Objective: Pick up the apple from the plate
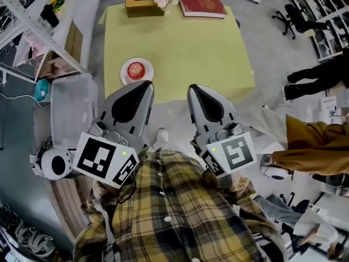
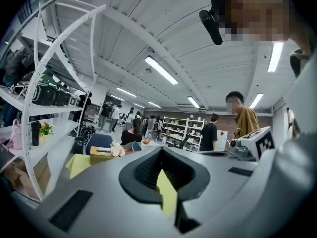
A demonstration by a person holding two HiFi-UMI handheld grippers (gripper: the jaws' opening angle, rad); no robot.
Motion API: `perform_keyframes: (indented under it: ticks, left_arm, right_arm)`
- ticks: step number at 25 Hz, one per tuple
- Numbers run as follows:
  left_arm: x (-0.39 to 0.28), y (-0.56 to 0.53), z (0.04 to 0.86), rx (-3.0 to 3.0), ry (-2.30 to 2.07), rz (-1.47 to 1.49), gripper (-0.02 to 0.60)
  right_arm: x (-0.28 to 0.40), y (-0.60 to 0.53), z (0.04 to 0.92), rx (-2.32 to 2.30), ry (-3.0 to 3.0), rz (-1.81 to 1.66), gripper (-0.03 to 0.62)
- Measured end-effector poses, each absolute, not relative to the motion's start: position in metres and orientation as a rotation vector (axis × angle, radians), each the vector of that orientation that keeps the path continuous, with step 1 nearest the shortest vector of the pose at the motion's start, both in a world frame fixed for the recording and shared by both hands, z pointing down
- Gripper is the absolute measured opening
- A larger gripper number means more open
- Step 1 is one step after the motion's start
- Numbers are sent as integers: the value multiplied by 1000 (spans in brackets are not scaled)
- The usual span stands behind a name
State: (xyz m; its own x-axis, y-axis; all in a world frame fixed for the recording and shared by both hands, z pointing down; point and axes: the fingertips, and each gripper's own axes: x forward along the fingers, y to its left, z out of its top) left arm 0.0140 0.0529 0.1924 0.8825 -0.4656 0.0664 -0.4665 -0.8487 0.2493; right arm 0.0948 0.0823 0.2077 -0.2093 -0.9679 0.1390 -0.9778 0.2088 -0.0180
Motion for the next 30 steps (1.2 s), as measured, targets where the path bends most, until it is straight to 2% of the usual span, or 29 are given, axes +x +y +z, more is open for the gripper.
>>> perform_keyframes:
  ticks: [7, 30]
  left_arm:
    - [24, 22, 207, 2731, -834, 48, 6]
    - [1, -172, 228, 2740, -823, 178, 6]
  right_arm:
    - [117, 48, 221, 1827, -2422, 213, -3]
    - [88, -154, 219, 1828, -2452, 215, -3]
